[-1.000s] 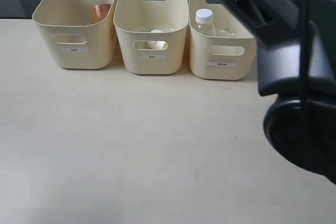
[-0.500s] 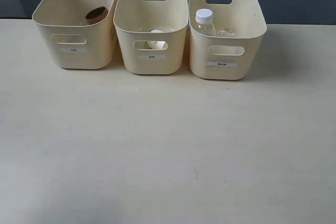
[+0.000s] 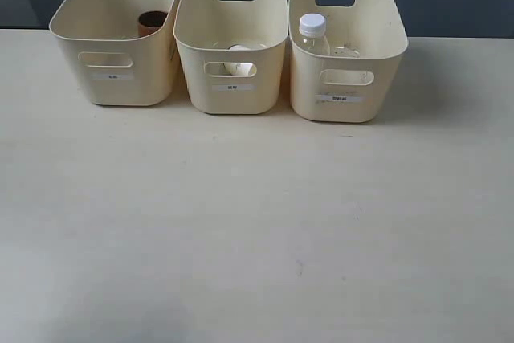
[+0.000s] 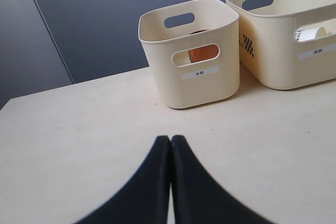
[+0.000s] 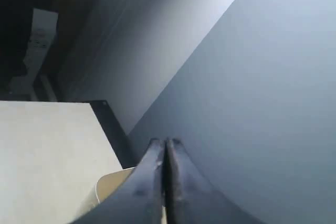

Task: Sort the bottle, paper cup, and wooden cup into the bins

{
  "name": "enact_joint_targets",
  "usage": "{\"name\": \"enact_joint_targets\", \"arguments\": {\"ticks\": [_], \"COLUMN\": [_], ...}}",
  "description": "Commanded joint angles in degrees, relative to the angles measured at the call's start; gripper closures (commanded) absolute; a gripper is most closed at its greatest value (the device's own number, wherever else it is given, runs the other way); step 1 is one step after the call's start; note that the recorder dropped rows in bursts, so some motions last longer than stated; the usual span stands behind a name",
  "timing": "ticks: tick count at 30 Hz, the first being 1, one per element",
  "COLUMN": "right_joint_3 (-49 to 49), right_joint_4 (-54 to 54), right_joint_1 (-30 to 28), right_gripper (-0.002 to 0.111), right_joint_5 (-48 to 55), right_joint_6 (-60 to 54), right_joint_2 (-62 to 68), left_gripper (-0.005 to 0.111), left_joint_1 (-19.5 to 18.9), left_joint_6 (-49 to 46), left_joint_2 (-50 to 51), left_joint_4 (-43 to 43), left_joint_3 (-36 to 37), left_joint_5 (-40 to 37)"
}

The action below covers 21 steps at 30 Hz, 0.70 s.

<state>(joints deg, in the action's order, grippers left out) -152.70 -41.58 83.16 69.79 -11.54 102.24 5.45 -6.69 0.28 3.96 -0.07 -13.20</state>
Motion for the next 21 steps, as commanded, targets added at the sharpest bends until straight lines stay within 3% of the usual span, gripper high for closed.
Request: {"name": "enact_joint_targets", "arguments": {"ticks": [1,16,21], "right_joint_3": [-0.2,0.4,7.1], "right_joint_4": [-3.4,-9.3,-14.8], "right_joint_1": [1.6,1.5,1.5], "right_gripper": [0.109,0.109,0.109], "right_joint_5": [0.2,0.2,0.2], "right_joint_6": [1.3,3.6,6.4], "right_joint_2": [-3.3,-9.6,-14.6], "left_gripper": [0.107,0.107,0.107], "left_joint_1": [0.4,0.4,0.4], "left_joint_6": [0.1,0.1,0.1], "left_joint_2": [-0.3,-0.3,-0.3], "left_joint_4": [0.0,0.0,0.0], "left_joint_3": [0.1,0.1,0.1], "left_joint_5": [0.4,0.2,0.2]}}
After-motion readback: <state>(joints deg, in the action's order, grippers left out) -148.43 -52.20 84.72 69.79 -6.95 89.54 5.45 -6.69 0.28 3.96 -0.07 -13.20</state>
